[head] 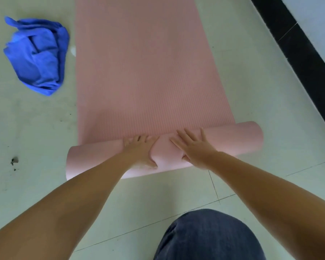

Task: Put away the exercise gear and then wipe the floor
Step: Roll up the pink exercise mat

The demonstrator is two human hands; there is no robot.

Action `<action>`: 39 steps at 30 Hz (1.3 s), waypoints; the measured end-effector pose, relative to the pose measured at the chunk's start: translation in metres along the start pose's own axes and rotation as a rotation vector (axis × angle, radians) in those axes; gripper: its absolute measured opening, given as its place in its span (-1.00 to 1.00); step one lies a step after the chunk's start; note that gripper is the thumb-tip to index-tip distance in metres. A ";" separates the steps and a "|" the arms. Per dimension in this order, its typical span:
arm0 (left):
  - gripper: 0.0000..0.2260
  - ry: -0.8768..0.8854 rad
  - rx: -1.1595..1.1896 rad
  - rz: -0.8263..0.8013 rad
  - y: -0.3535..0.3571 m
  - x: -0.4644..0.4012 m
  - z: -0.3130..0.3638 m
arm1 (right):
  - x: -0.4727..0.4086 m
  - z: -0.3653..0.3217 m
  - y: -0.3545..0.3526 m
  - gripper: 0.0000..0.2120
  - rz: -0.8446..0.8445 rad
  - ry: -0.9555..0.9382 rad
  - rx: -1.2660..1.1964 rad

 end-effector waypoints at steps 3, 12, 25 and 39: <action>-0.02 0.040 0.009 -0.083 -0.007 -0.008 -0.004 | 0.026 -0.004 0.019 -0.02 0.132 0.036 0.075; -0.08 0.038 -0.200 -0.190 -0.071 -0.029 -0.004 | -0.038 0.024 0.004 0.01 -0.161 0.071 0.049; 0.07 -0.118 -0.363 -0.017 -0.071 -0.055 0.009 | -0.129 0.066 -0.077 -0.06 -0.350 -0.012 -0.171; -0.19 -0.098 -0.263 0.157 -0.134 -0.067 -0.014 | -0.106 0.066 -0.057 0.05 0.165 -0.105 0.165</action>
Point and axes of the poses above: each hand's wrist, its own x-axis away from the middle knuckle, its own y-axis out of the palm, z = x × y, the point moved 6 cm from there along -x, towards the middle knuckle, and after that the axes turned 9 degrees about -x, right-handed, at the moved point
